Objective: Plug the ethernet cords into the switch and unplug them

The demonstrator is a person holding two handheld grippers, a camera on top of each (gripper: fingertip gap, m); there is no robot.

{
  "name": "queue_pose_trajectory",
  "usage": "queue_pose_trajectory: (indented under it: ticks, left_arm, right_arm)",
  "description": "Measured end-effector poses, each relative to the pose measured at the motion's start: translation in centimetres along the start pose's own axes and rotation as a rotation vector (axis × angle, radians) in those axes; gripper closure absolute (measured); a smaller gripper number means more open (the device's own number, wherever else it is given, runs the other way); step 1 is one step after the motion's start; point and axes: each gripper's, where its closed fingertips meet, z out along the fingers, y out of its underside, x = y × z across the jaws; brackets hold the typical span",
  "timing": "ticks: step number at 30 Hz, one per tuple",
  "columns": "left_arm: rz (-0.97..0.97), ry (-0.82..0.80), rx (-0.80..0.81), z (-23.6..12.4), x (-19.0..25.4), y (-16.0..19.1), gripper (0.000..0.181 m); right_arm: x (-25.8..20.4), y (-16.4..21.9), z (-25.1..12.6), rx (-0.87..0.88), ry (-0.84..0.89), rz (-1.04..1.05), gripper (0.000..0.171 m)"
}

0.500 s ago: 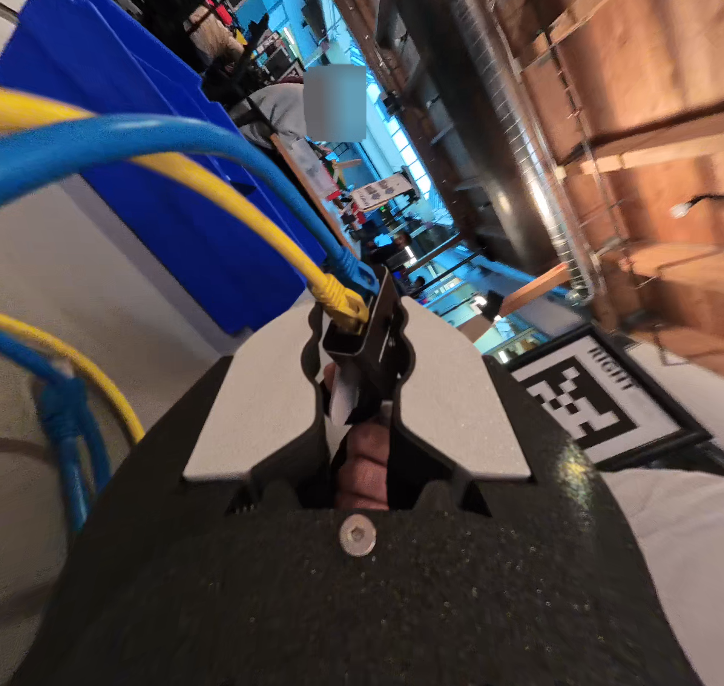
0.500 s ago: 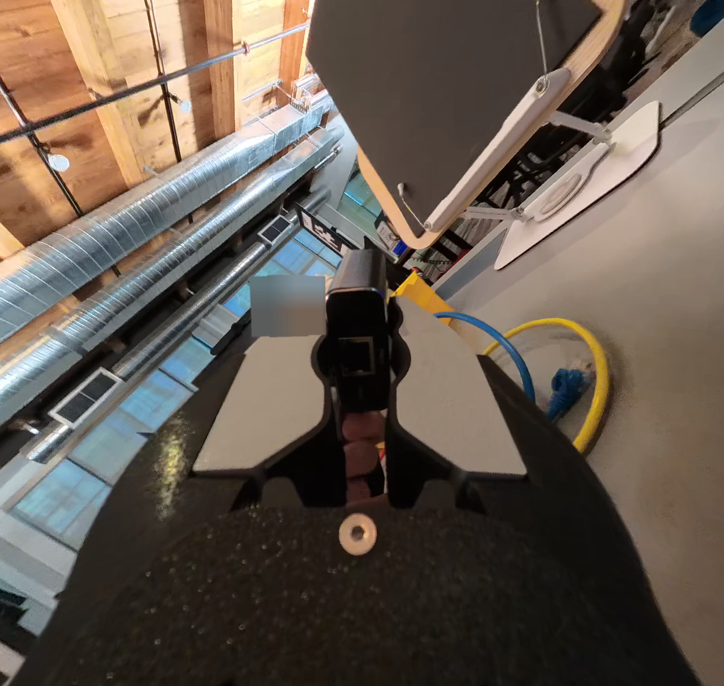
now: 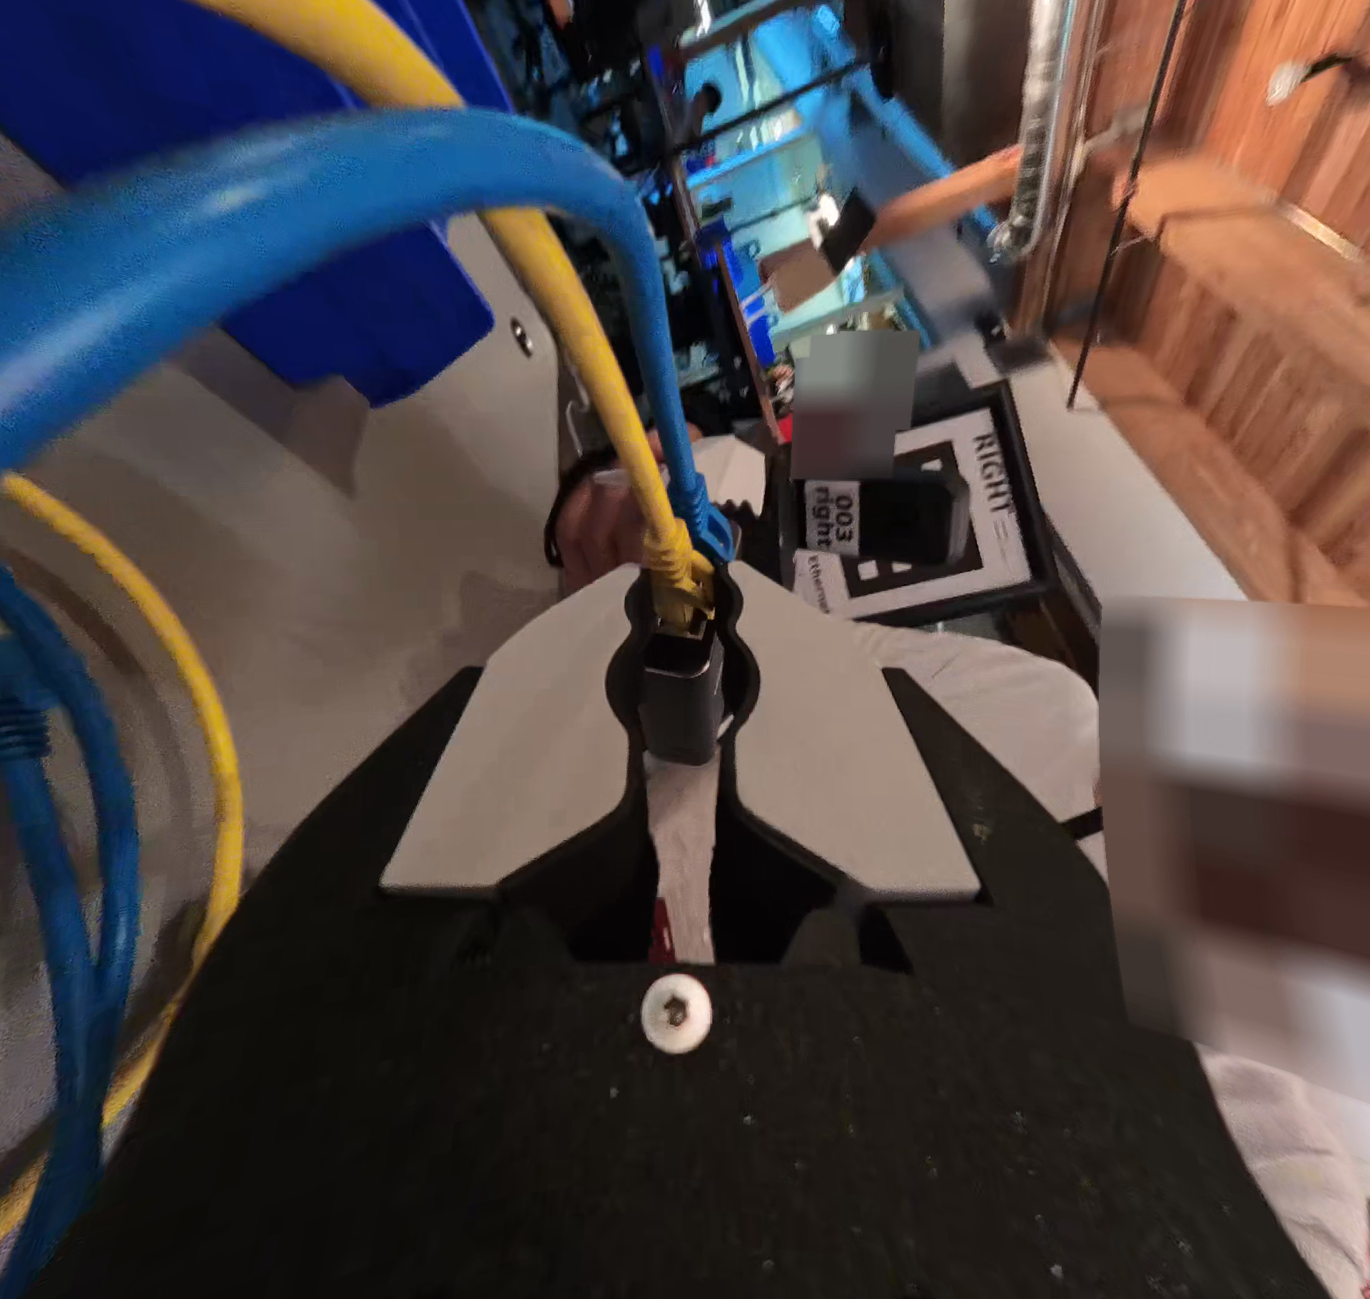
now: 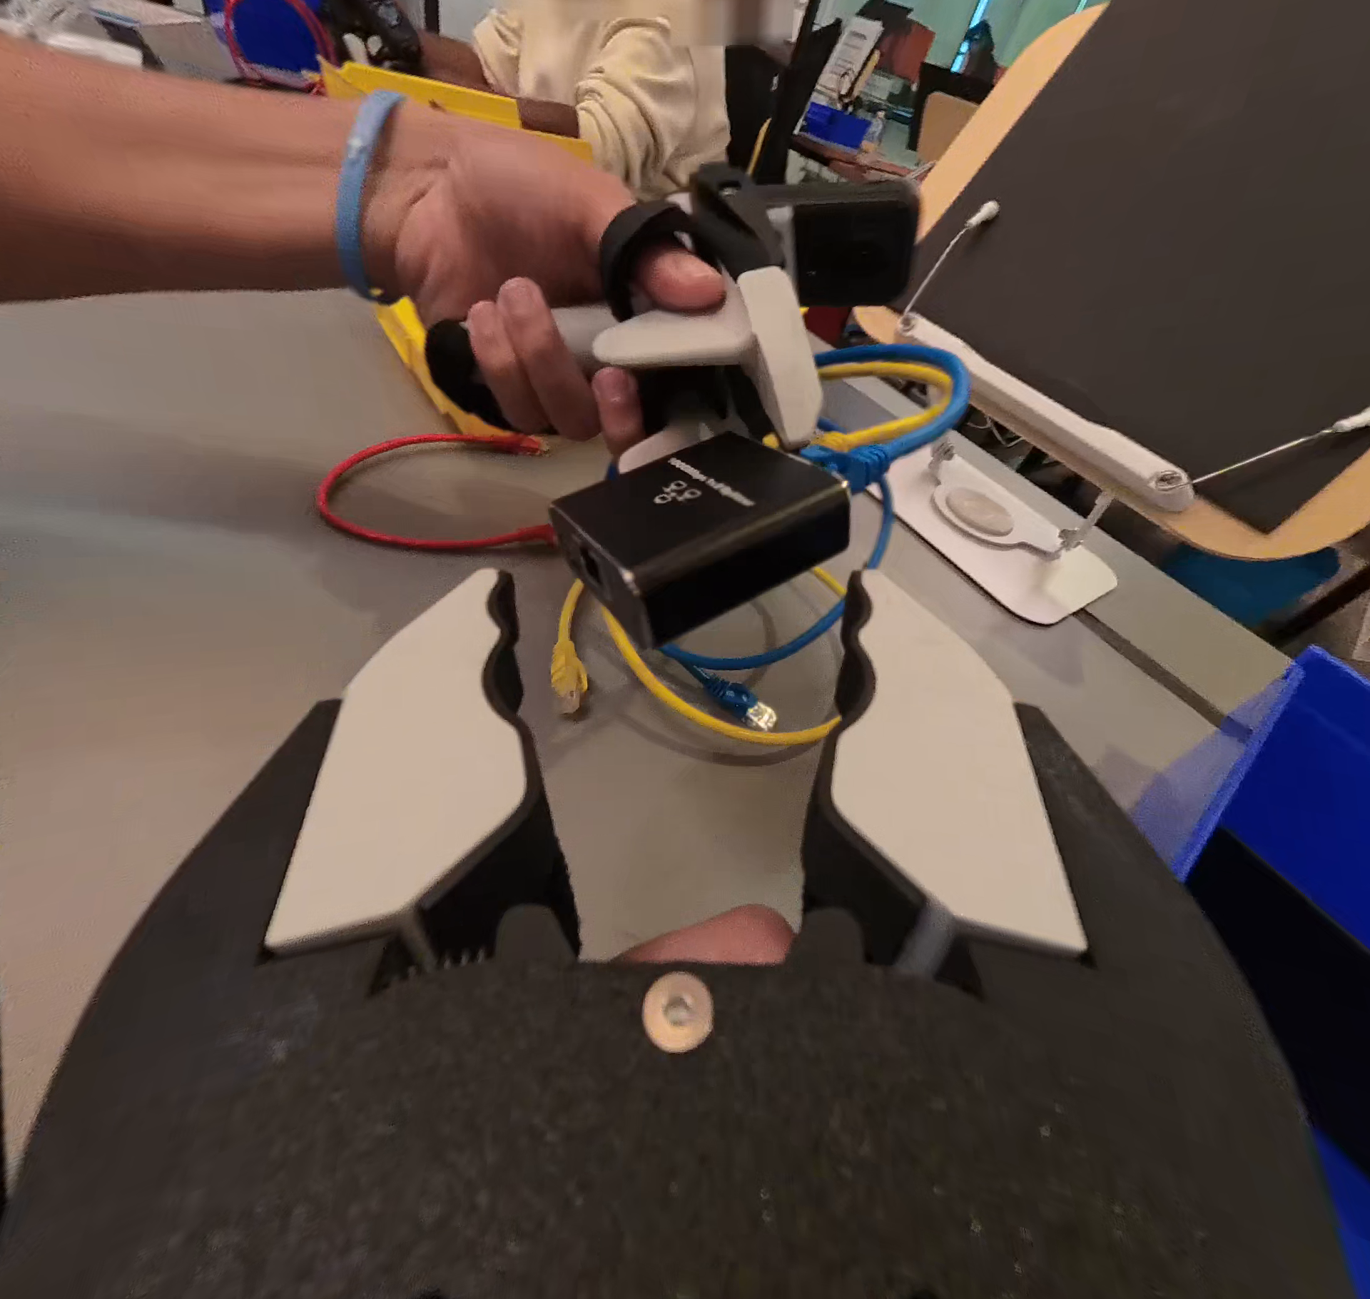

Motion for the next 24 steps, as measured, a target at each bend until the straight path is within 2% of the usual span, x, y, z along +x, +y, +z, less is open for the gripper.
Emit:
queue_pose_trajectory:
  ticks: [3,5,7,10,13,16,22,24]
  left_arm:
    - [0.014,-0.014,-0.127,1.0,-0.3,0.9,0.166]
    - [0.010,0.007,-0.181,1.7,-0.2,1.6,0.166]
    - [0.015,-0.018,-0.152,2.1,-0.7,1.2,0.166]
    - [0.034,-0.060,-0.062,2.2,-1.6,0.4,0.164]
    - [0.077,-0.060,-0.006,1.8,-1.9,0.7,0.152]
    - [0.081,-0.032,0.081,1.2,-1.7,1.3,0.145]
    - [0.020,0.056,0.154,-1.0,-0.7,1.9,0.144]
    - [0.004,0.032,0.189,-1.9,-1.2,1.7,0.140]
  right_arm:
    - [-0.4,0.1,0.3,0.018,-0.070,0.027,0.082]
    - [-0.8,0.3,0.3,0.008,-0.095,0.001,0.091]
    - [-0.2,1.1,0.3,-0.036,-0.043,-0.032,0.099]
    - [0.4,2.2,0.7,-0.102,0.021,-0.006,0.099]
    - [0.8,2.4,1.2,-0.082,0.065,0.054,0.099]
    - [0.2,2.2,1.6,-0.041,0.032,0.156,0.100]
    - [-1.1,0.8,2.7,0.032,0.045,0.159,0.100]
    - [-1.1,0.6,2.6,0.043,0.071,0.107,0.100]
